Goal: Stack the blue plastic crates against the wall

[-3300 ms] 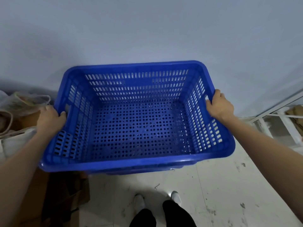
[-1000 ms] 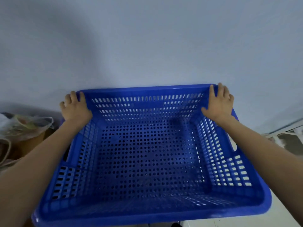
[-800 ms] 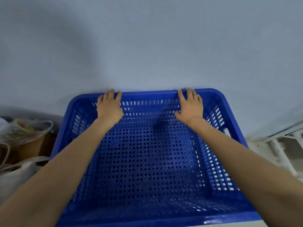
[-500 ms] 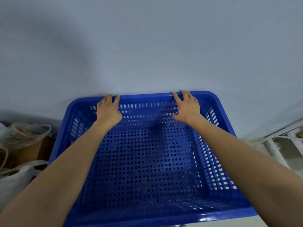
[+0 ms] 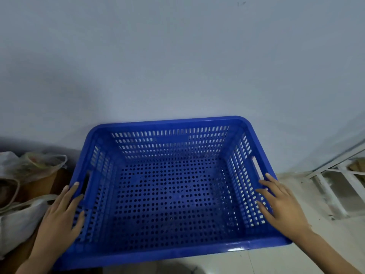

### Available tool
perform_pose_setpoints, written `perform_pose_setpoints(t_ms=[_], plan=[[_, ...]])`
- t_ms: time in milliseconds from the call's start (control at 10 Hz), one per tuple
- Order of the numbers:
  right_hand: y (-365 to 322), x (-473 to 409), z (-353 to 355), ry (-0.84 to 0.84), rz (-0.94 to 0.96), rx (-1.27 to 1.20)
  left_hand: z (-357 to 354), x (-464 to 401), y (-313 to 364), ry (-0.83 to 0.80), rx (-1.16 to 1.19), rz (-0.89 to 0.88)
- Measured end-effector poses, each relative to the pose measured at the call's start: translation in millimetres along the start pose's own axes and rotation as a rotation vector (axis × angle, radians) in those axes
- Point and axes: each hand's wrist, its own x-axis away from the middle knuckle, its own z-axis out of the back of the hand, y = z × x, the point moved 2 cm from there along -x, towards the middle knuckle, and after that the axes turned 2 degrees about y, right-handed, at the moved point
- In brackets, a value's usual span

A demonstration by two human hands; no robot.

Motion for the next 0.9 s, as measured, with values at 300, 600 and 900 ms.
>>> perform_pose_setpoints(t_ms=[300,600,900], plan=[[-13.3,0.6,5.4,0.081,-0.040,-0.013,24.3,9.3,35.9,0.105,0.023,0.099],[-62.5,17.5,-2.3,-0.095,-0.158,-0.132,10.8,44.8,106.0,0.013,0.086,0.161],[-77.3,18.8,22.5,-0.109,-0.146,-0.226,12.4,49.6,99.1,-0.073,0.161,0.246]])
